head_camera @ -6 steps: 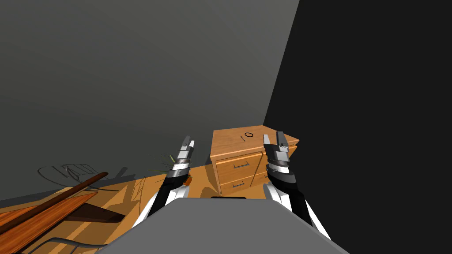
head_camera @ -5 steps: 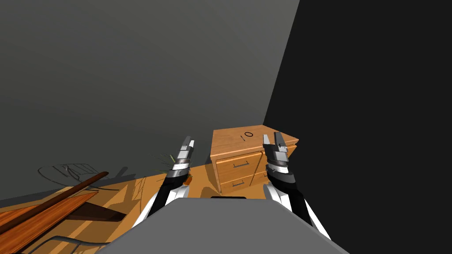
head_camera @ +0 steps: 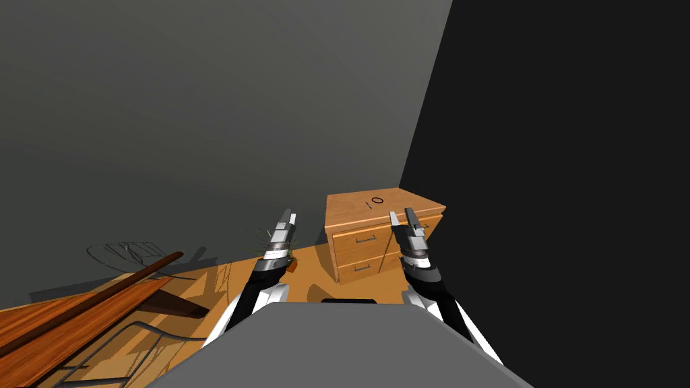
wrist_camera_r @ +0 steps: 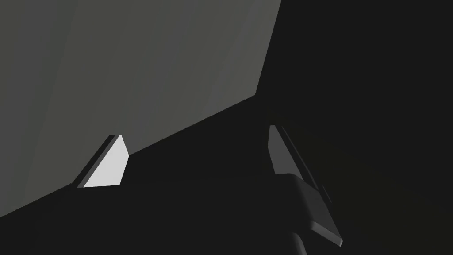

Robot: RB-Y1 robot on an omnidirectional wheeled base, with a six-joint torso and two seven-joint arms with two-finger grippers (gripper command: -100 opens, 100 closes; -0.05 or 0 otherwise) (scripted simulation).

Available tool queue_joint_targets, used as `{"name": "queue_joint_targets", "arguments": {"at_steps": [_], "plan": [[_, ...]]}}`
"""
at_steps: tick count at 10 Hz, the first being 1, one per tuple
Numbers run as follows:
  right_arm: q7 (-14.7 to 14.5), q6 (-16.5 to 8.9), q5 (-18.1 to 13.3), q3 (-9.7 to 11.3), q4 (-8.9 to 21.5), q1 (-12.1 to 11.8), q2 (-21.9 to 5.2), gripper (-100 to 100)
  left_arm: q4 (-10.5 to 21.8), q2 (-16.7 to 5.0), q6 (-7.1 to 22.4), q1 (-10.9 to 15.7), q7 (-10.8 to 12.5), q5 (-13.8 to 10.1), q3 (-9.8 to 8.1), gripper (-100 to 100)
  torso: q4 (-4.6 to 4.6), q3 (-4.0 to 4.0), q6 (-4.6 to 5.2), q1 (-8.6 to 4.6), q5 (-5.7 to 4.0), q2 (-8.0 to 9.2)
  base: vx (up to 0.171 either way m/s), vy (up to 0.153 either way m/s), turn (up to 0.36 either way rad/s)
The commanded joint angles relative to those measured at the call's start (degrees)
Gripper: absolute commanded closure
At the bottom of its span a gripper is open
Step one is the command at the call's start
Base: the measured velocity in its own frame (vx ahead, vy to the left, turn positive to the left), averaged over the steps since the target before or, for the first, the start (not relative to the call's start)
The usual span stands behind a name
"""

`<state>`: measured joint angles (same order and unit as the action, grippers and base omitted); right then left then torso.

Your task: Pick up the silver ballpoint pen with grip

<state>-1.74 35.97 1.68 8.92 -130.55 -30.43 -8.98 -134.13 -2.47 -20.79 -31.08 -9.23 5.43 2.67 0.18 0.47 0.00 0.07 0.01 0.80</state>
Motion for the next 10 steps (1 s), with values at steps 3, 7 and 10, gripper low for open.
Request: {"name": "queue_joint_targets", "arguments": {"at_steps": [3, 7, 10], "plan": [[3.9, 0.9, 1.6, 4.5, 4.4, -0.2, -5.9, -100, 0.0, 0.0, 0.0, 0.0, 0.0, 0.0, 0.00, 0, -0.03, -0.09, 0.00, -0.03, 0.00, -0.17, -0.155, 0.018, 0.022], [7.3, 1.5, 3.0, 8.0, 8.6, -0.5, -11.3, -100, 0.0, 0.0, 0.0, 0.0, 0.0, 0.0, 0.00, 0, -0.10, -0.28, 0.00, 0.07, 0.03, -0.50, -0.086, 0.036, 0.029], [9.0, 1.8, 3.8, 9.9, 11.0, -0.6, -15.0, -100, 0.0, 0.0, 0.0, 0.0, 0.0, 0.0, 0.00, 0, -0.09, -0.24, 0.00, -0.01, 0.00, -0.41, -0.092, 0.021, 0.039]]}}
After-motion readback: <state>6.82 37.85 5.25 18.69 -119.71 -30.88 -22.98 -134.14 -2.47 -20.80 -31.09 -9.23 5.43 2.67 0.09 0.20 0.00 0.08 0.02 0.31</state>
